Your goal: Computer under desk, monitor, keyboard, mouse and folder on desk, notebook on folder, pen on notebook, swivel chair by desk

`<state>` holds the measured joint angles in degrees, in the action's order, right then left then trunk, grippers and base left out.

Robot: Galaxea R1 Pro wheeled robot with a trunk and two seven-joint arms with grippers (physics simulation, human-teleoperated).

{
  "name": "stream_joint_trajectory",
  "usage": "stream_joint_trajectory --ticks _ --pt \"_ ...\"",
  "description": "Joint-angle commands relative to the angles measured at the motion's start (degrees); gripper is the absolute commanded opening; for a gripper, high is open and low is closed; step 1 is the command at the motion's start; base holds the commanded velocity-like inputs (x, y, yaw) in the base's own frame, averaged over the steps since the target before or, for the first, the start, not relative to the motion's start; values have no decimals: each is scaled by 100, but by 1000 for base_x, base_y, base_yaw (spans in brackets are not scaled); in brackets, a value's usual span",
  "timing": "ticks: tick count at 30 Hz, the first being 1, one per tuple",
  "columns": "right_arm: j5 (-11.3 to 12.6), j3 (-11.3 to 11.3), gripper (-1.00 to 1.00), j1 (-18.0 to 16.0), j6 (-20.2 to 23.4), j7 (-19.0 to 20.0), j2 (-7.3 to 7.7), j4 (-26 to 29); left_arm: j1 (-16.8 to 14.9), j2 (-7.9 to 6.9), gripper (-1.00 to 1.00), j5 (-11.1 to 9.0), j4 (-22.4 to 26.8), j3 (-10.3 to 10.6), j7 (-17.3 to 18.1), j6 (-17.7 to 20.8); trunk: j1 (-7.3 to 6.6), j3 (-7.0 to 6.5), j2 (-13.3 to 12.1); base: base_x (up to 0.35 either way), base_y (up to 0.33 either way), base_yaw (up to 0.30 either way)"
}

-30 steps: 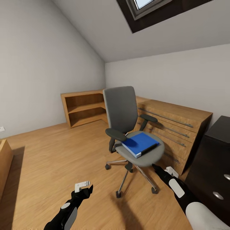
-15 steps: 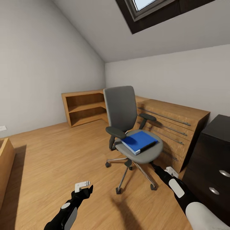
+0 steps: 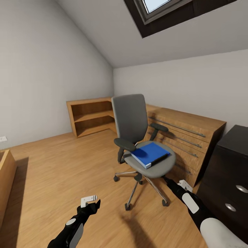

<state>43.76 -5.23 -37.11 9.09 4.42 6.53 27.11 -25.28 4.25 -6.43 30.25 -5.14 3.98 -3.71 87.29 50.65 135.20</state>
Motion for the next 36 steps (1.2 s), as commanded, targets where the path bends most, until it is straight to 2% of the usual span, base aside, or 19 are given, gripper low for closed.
stream_joint_trajectory --ticks 1,25,32,36 --pt "28 -31 100 -1 37 23 -2 0 -3 5 100 -52 -6 -31 42 -7 -24 -13 -39 0 0 0" --pt "6 -31 100 -4 17 18 -5 -448 -3 8 100 -52 -147 -22 27 0 -551 -444 -1002 0 0 0" --pt "-18 -31 100 -2 -183 18 -3 -549 -3 6 100 -52 -250 -22 18 1 -705 -569 -1283 0 0 0" --pt "-140 -25 100 0 -333 17 -6 -640 -3 6 100 -52 -311 -24 16 -3 -793 -641 -1443 0 0 0"
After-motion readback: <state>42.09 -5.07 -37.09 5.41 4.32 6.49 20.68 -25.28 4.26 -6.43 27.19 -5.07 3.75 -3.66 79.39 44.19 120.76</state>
